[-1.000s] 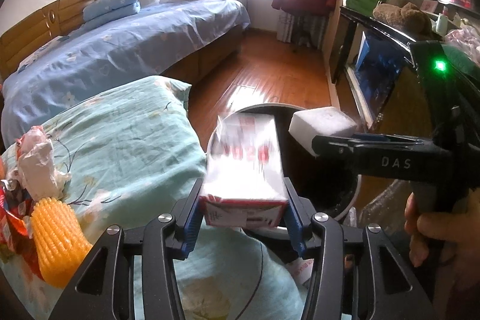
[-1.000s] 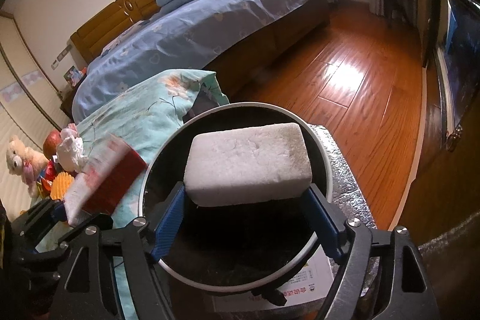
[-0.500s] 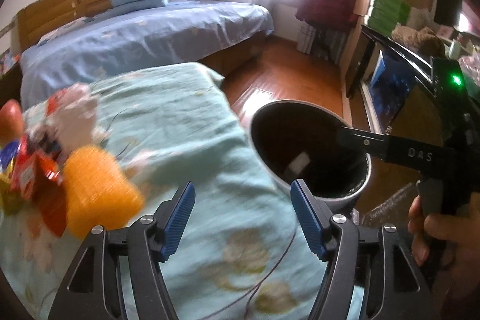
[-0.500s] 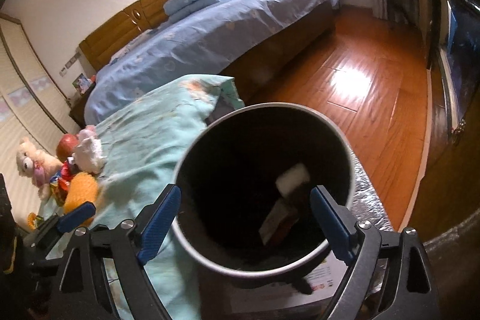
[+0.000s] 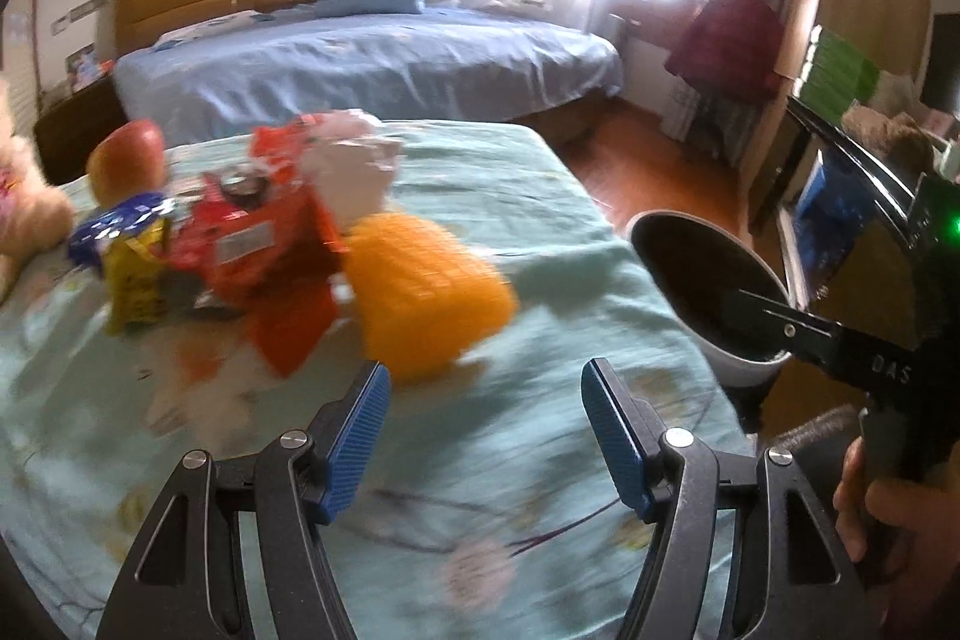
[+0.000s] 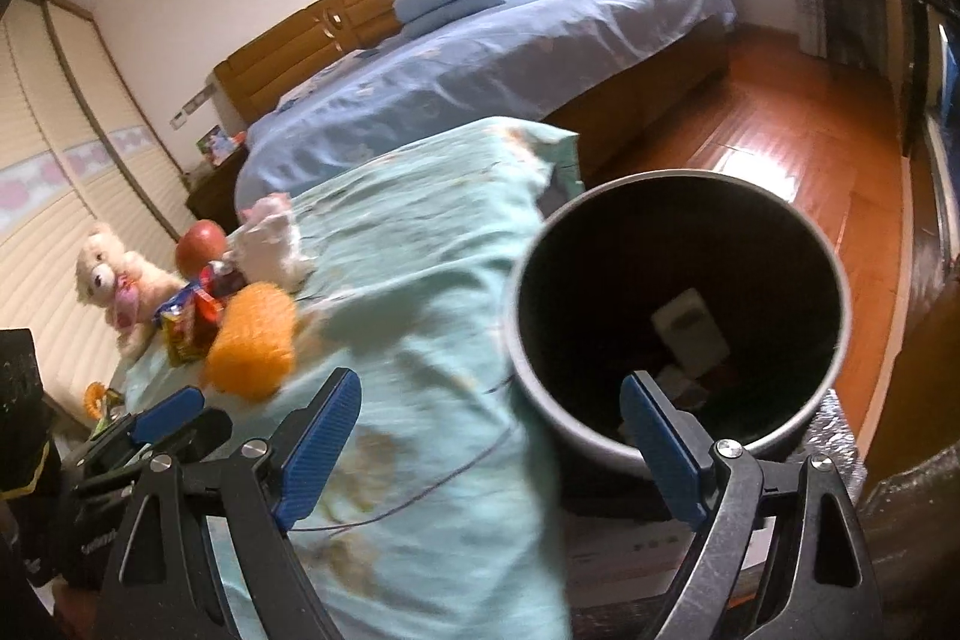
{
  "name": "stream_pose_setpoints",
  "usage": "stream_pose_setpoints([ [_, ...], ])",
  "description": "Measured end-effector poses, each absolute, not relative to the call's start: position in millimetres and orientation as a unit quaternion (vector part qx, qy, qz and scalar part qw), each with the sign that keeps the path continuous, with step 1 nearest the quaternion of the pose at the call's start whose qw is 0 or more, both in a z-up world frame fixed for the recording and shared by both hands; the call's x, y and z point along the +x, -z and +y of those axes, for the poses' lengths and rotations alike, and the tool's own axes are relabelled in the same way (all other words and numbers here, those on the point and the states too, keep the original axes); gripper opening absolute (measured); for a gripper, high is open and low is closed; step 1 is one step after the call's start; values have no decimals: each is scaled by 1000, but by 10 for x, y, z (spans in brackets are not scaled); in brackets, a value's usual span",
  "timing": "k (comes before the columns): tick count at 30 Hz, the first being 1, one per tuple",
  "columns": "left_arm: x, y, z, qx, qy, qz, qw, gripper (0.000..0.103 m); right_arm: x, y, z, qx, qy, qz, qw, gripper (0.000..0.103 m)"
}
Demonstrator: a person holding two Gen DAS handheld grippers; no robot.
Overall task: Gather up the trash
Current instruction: 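Move the left tool back to the bed and grasp the cartoon snack wrapper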
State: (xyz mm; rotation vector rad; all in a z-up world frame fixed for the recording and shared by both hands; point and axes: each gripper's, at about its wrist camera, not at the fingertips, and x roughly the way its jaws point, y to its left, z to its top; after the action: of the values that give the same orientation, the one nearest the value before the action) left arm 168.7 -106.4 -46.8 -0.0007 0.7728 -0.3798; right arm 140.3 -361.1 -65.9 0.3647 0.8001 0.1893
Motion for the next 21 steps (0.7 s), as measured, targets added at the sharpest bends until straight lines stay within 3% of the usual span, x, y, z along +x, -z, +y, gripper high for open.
stream_pose_setpoints([
  [15, 1695, 409, -304, -47, 113, 385, 915, 66, 1493, 624, -2918, 160, -151, 395, 892, 89],
  [21, 1818, 422, -194, -59, 111, 390, 912, 66, 1588, 645, -2758, 157, -168, 404, 885, 83],
])
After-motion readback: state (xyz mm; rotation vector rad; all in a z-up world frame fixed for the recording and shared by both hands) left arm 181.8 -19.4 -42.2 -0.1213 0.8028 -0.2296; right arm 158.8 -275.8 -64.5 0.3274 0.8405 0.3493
